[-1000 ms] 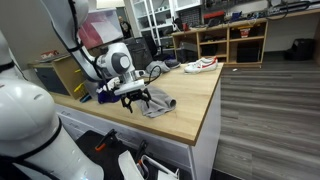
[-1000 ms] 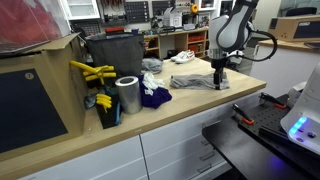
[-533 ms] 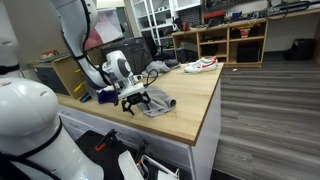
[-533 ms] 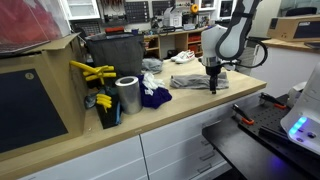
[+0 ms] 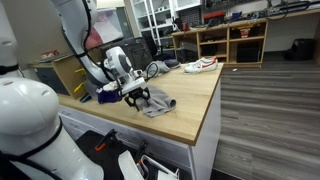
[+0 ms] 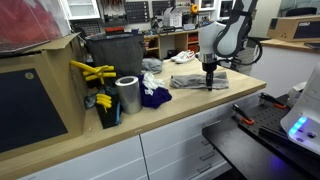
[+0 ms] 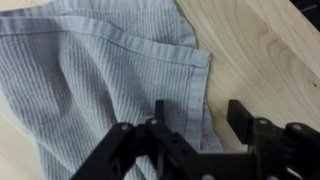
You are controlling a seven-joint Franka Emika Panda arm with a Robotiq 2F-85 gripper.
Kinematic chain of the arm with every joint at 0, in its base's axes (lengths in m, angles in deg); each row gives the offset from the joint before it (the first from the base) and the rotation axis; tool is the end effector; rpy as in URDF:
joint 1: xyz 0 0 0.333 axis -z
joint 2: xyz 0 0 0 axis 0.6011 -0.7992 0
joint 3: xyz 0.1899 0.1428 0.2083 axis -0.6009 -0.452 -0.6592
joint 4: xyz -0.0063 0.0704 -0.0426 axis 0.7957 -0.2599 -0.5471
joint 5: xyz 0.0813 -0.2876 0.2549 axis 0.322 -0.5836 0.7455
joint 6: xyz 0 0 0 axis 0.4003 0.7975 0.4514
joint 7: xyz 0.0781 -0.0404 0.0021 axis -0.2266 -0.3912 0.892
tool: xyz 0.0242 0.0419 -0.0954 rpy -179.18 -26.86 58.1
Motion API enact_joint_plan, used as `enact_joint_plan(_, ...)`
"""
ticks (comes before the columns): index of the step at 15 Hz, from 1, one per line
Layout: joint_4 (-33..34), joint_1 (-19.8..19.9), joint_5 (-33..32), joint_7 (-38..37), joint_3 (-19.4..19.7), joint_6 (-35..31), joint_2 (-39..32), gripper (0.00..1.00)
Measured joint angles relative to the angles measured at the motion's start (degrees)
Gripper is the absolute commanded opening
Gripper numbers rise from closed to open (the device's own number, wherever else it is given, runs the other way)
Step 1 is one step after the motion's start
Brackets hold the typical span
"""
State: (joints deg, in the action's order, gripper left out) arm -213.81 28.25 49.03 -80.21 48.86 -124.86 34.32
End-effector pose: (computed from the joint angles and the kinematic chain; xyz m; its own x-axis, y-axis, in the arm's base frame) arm 0.4179 0.0717 0.1604 0.7295 0.6729 -0.1230 0.6838 -0.7128 0.1563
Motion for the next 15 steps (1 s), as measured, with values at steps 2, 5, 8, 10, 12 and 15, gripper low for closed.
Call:
enact_joint_plan(2, 0.05, -0.37, 0.0, -0.09, -0.07, 0.0, 0.02, 0.22)
enact_joint_plan(5, 0.07, -1.04, 0.01, -1.03, -0.08, 0.01, 0.02, 0.01)
enact_joint_plan(8, 0.36, -1.32, 0.01, -1.27, -0.03, 0.06, 0.07, 0.0)
enact_joint_plan(10, 0.75, -1.33, 0.01, -1.27, -0.01, 0.06, 0.07, 0.01)
enact_joint_plan(12, 1.15, -1.37, -0.01, -1.27, 0.03, 0.06, 0.07, 0.01)
enact_joint_plan(15, 1.34, -1.36, -0.01, -0.96, 0.02, 0.5, 0.07, 0.01)
